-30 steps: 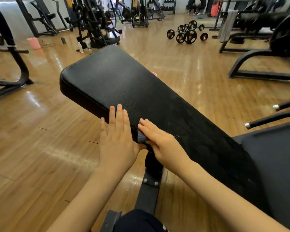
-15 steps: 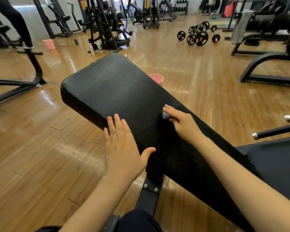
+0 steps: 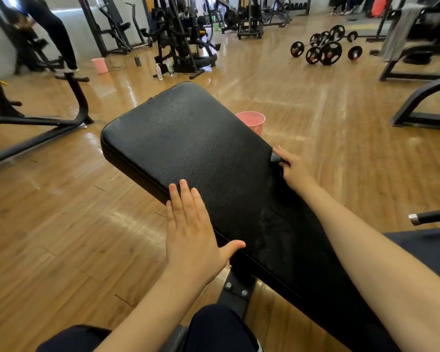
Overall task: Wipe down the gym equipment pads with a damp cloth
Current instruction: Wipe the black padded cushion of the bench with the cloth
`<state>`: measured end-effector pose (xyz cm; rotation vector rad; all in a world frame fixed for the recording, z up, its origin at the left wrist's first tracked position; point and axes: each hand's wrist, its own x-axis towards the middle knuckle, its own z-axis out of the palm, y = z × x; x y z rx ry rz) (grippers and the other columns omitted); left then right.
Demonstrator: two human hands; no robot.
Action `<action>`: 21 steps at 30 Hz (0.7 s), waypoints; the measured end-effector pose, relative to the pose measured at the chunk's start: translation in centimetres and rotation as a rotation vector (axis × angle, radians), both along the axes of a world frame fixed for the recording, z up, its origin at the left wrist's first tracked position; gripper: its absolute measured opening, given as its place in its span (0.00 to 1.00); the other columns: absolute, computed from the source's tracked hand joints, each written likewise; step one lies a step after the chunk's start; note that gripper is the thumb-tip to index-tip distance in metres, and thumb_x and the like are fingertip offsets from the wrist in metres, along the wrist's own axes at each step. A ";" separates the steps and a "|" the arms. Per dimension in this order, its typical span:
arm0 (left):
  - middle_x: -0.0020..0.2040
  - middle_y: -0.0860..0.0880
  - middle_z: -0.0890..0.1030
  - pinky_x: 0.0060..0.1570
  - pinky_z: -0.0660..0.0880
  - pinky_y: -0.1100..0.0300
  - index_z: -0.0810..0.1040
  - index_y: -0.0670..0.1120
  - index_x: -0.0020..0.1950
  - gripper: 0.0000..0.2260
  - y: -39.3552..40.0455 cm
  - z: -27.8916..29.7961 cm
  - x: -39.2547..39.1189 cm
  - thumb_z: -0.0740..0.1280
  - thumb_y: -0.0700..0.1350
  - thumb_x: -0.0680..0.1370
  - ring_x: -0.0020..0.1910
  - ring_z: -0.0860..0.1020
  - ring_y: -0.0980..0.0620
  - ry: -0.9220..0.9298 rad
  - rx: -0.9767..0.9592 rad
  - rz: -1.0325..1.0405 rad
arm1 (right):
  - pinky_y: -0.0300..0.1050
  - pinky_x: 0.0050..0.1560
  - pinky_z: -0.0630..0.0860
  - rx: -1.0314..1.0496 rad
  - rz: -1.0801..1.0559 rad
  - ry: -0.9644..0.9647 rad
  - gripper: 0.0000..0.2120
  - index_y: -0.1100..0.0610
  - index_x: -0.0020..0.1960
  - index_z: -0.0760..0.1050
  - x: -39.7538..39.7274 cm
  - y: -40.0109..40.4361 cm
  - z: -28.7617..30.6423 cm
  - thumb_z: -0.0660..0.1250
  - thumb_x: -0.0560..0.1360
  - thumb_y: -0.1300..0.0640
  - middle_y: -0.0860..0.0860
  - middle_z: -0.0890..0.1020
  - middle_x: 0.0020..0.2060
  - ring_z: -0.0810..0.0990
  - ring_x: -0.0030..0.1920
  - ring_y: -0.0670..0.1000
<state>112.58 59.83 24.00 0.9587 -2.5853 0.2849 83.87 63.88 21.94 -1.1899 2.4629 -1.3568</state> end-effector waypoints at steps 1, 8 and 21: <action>0.74 0.30 0.53 0.71 0.43 0.45 0.54 0.31 0.73 0.55 0.0 -0.1 0.0 0.47 0.76 0.65 0.75 0.40 0.36 0.011 -0.010 -0.001 | 0.25 0.62 0.55 0.001 0.003 -0.006 0.24 0.65 0.67 0.68 -0.2 0.2 -0.1 0.55 0.73 0.77 0.59 0.68 0.69 0.65 0.71 0.55; 0.74 0.34 0.37 0.70 0.37 0.44 0.34 0.35 0.72 0.55 0.4 0.4 0.0 0.38 0.78 0.65 0.72 0.28 0.37 -0.049 0.025 0.047 | 0.22 0.63 0.51 -0.036 0.060 -0.006 0.23 0.63 0.68 0.68 4.6 2.1 0.5 0.59 0.75 0.73 0.55 0.67 0.70 0.63 0.70 0.48; 0.65 0.34 0.22 0.66 0.30 0.46 0.24 0.35 0.66 0.55 1.6 2.8 -0.1 0.51 0.76 0.68 0.64 0.21 0.36 -0.244 0.189 0.130 | 0.24 0.67 0.51 -0.066 0.381 0.055 0.26 0.56 0.70 0.65 15.4 8.8 -1.0 0.59 0.75 0.72 0.41 0.62 0.68 0.59 0.71 0.42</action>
